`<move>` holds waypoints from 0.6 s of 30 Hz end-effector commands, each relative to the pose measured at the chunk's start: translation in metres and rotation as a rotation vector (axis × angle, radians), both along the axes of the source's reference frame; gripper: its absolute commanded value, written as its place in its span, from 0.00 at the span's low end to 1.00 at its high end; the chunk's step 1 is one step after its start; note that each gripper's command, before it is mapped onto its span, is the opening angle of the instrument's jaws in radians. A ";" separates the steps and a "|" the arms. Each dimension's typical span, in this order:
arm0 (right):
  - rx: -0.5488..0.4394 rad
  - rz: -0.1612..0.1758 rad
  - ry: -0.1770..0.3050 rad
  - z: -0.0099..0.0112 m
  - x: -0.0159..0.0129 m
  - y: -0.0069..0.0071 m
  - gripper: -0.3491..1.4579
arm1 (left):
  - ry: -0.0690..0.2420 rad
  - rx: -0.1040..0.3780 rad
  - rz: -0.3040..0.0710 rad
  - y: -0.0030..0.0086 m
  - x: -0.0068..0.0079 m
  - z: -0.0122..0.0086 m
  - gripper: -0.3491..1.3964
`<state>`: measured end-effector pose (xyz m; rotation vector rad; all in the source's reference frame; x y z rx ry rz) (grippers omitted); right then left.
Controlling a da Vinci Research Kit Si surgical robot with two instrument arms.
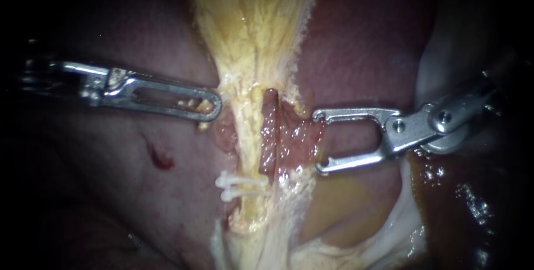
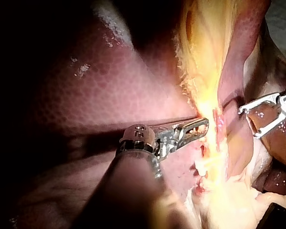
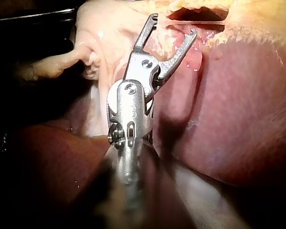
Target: Going back second clip left tube
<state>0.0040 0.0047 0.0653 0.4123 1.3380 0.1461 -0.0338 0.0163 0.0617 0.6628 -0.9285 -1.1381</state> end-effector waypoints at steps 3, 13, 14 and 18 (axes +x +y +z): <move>-0.005 0.001 0.003 -0.0001 0.0000 0.0000 0.47 | 0.003 0.002 0.009 -0.0001 -0.0011 0.0012 0.00; -0.004 0.001 0.003 -0.0002 -0.0002 0.0001 0.47 | 0.010 0.005 0.028 -0.0001 -0.0028 0.0032 0.00; -0.003 0.001 0.003 -0.0002 -0.0002 0.0001 0.47 | 0.010 0.005 0.028 -0.0001 -0.0028 0.0032 0.00; -0.003 0.001 0.003 -0.0003 -0.0002 0.0001 0.47 | 0.010 0.005 0.028 -0.0001 -0.0028 0.0032 0.00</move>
